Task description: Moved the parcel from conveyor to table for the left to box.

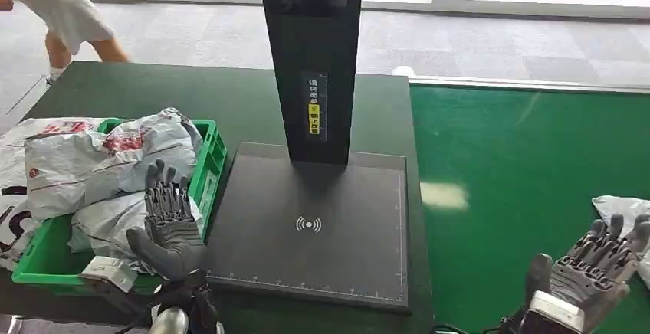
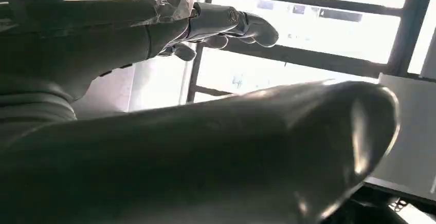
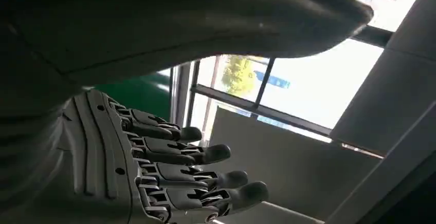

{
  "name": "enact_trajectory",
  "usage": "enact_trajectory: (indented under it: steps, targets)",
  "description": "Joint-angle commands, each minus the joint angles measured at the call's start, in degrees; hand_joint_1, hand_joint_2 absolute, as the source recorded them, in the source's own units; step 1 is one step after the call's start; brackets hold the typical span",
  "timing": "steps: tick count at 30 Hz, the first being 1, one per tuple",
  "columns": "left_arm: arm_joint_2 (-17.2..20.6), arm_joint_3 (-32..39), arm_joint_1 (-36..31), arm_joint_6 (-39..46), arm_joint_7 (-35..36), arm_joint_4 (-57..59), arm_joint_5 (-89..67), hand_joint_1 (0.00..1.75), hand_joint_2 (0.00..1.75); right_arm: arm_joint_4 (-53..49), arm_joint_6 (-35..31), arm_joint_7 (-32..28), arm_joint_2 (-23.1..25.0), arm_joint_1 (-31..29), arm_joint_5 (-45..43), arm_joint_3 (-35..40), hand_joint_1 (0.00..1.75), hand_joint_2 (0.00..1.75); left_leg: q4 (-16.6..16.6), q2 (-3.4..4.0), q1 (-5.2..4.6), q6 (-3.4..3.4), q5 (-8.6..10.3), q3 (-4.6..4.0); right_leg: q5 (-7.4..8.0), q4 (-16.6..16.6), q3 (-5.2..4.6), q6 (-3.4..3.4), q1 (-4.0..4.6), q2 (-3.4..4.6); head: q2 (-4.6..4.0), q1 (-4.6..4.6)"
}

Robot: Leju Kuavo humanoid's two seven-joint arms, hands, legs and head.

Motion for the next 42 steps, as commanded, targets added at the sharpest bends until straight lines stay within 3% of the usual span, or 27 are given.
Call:
enact_trajectory:
  steps: [1,2,6,15,25,27,33,38,39,42]
  targets:
    - [0.1,-0.5,-3.4,-0.7,-0.5,7.7,1.9,0.00,0.00,7.6,0.0,1.0,-0.8,-2.1,7.5,-3.6,0.00,0.00,-0.1,-0.07,0.04,-0.03,0.10,0.04,0.10,-0.2,0.08,0.02,0.04,-0.05,0.00,0.02]
    - [0.0,-0.4,-4.1,-0.9,-0.7,8.7,2.1,0.00,0.00,8.3,0.0,3.1,-1.7,-2.5,10.4,-4.2,0.00,1.75,-0.2,-0.10,0.05,-0.04,0.17,0.03,0.17,-0.3,0.09,0.03,0.04,-0.08,0.00,0.02]
    - [-0.1,-0.3,-5.8,-1.4,-0.7,10.7,2.1,0.00,0.00,12.4,1.5,10.1,-8.8,-3.7,15.9,-6.1,0.00,1.75,-0.2,-0.21,0.03,0.00,0.17,0.00,0.15,-0.3,0.11,0.05,0.03,-0.19,0.00,0.02]
    - [1.3,-0.3,-5.0,-1.9,-2.1,10.8,2.2,0.00,0.00,19.1,0.0,12.8,-15.8,-6.1,22.5,-13.3,0.00,1.75,-0.2,-0.17,0.00,-0.01,0.17,0.00,0.20,-0.3,0.09,0.11,-0.01,-0.14,0.00,0.02]
    - [1.4,-0.9,-5.3,-1.7,-1.8,12.3,1.9,0.00,0.00,21.5,0.0,14.5,-15.7,-6.6,25.7,-17.4,0.00,1.75,-0.1,-0.09,-0.03,-0.02,0.08,0.00,0.11,-0.1,0.03,0.08,-0.04,-0.06,0.00,0.02]
    - [2.1,-0.6,-5.5,-2.0,-1.7,13.8,2.9,0.00,0.00,23.8,2.0,20.6,-17.1,-6.5,34.9,-19.4,0.00,1.75,-0.1,-0.11,-0.02,-0.02,0.11,0.00,0.14,-0.2,0.04,0.08,-0.03,-0.08,0.00,0.02]
    - [2.3,-0.9,-7.1,-3.3,-1.9,17.4,2.5,0.00,0.00,43.0,11.7,29.9,-22.0,-12.8,43.5,-26.6,0.00,1.75,-0.2,-0.13,-0.01,0.02,0.19,0.00,0.24,-0.3,0.09,0.13,-0.02,-0.10,0.00,0.02]
    - [2.4,-0.8,-7.3,-3.2,-1.8,17.5,2.5,0.00,0.00,47.5,11.0,30.6,-22.7,-14.5,44.8,-27.1,0.00,1.75,-0.1,-0.04,-0.05,0.00,0.14,0.00,0.24,-0.2,0.05,0.16,-0.06,0.00,0.00,0.02]
    - [2.4,-0.7,-7.8,-3.6,-1.3,18.0,2.3,0.00,0.00,54.7,13.3,35.2,-23.5,-17.5,49.7,-27.4,0.00,1.75,-0.1,-0.03,-0.12,0.02,0.09,0.00,0.16,-0.1,0.02,0.15,-0.12,0.02,0.00,0.02]
    - [2.3,-0.6,-8.2,-3.7,-1.1,19.2,2.2,0.00,0.00,63.2,9.3,35.8,-25.1,-21.3,50.8,-26.5,0.00,1.75,-0.2,0.09,-0.06,0.00,0.14,0.06,0.30,-0.3,0.09,0.15,-0.05,0.14,0.00,0.02]
